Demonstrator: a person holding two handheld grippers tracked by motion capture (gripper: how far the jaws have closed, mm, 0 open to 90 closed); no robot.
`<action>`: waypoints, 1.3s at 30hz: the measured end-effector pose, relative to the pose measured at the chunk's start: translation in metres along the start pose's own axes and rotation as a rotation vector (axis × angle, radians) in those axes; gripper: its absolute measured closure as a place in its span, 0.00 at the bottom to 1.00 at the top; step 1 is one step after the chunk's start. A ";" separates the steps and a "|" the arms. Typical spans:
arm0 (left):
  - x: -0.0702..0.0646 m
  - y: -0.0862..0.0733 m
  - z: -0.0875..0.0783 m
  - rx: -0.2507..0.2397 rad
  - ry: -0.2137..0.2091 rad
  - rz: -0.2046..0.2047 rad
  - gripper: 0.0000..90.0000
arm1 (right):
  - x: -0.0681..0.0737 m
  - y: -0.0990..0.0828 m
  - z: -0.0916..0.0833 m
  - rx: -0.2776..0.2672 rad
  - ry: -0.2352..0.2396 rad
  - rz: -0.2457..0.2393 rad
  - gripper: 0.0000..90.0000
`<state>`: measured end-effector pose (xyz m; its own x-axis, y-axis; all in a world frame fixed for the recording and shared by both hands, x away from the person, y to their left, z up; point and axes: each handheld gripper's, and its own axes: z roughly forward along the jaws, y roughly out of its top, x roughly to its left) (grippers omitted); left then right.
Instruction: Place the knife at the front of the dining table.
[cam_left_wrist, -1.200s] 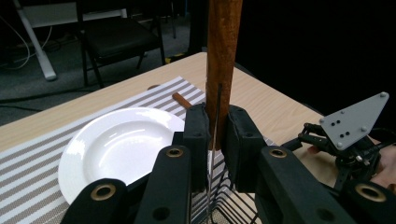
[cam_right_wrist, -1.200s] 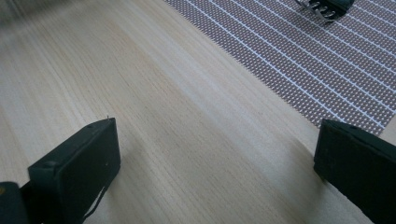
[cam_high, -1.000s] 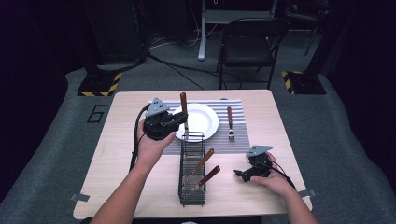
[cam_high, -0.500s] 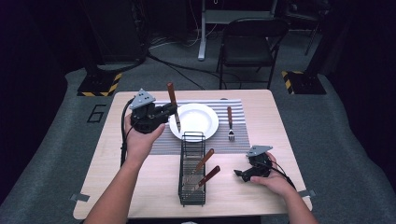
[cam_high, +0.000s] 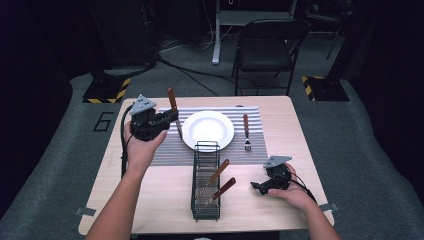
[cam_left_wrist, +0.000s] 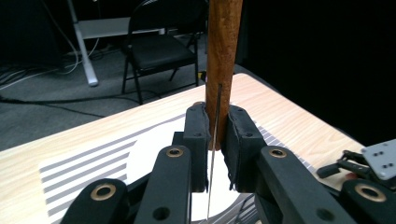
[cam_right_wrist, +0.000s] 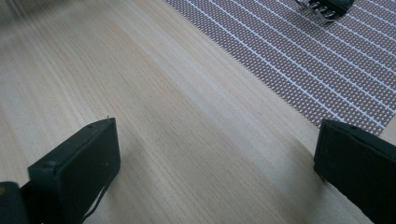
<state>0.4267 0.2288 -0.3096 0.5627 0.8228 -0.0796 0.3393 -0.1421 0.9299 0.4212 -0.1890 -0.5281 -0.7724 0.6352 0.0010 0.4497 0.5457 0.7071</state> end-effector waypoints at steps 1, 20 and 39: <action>0.002 -0.001 0.000 0.001 0.004 -0.004 0.89 | 0.000 0.000 0.000 0.000 0.000 0.000 0.00; 0.034 -0.024 0.011 0.044 0.082 -0.082 0.89 | 0.000 0.000 0.000 0.000 0.000 0.000 0.00; 0.064 -0.060 0.034 0.110 0.148 -0.173 0.89 | 0.000 0.000 0.000 -0.001 0.000 0.000 0.00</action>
<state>0.4683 0.2710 -0.3824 0.3752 0.9107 -0.1726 0.5055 -0.0450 0.8616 0.4212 -0.1889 -0.5281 -0.7722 0.6354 0.0009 0.4495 0.5454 0.7075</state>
